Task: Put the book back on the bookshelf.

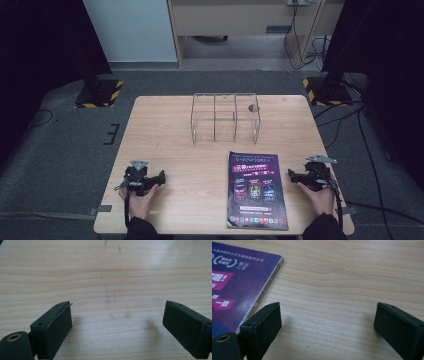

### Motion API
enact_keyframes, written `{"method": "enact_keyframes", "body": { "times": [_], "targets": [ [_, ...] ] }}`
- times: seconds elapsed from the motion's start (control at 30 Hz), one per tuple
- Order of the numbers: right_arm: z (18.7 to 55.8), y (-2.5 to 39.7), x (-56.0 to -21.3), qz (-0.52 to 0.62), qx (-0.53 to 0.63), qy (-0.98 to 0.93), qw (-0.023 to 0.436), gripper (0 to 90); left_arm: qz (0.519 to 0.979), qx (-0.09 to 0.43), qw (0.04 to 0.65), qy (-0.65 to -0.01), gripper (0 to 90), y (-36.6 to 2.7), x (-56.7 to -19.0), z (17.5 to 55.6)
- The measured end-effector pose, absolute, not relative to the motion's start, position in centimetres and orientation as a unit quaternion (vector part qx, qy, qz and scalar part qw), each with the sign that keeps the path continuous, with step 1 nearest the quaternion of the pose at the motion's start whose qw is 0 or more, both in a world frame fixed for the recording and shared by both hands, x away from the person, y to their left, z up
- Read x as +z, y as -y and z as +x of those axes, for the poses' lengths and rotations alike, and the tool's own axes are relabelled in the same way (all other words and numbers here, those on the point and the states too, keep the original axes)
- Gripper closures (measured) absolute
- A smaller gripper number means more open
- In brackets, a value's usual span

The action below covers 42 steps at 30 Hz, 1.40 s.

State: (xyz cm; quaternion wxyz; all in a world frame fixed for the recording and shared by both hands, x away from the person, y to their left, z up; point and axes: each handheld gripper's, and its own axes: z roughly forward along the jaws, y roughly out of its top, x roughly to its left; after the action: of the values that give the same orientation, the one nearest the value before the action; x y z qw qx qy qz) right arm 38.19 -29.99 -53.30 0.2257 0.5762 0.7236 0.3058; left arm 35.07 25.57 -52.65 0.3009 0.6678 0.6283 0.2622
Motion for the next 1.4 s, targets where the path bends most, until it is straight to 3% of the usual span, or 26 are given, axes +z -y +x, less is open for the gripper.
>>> {"method": "enact_keyframes", "body": {
  "times": [0.2, 1.4],
  "targets": [
    [37.6, 30.2, -52.5, 0.576, 0.322, -0.715, 0.232, 11.1, 0.674, 0.263, 0.318, -0.612, 7.9, -24.2, -51.8, 34.3],
    [34.6, 29.2, -51.2, 0.560, 0.363, -0.706, 0.236, 9.6, 0.691, 0.210, 0.427, -0.544, 16.2, -17.2, -49.5, 31.8]
  ]
}}
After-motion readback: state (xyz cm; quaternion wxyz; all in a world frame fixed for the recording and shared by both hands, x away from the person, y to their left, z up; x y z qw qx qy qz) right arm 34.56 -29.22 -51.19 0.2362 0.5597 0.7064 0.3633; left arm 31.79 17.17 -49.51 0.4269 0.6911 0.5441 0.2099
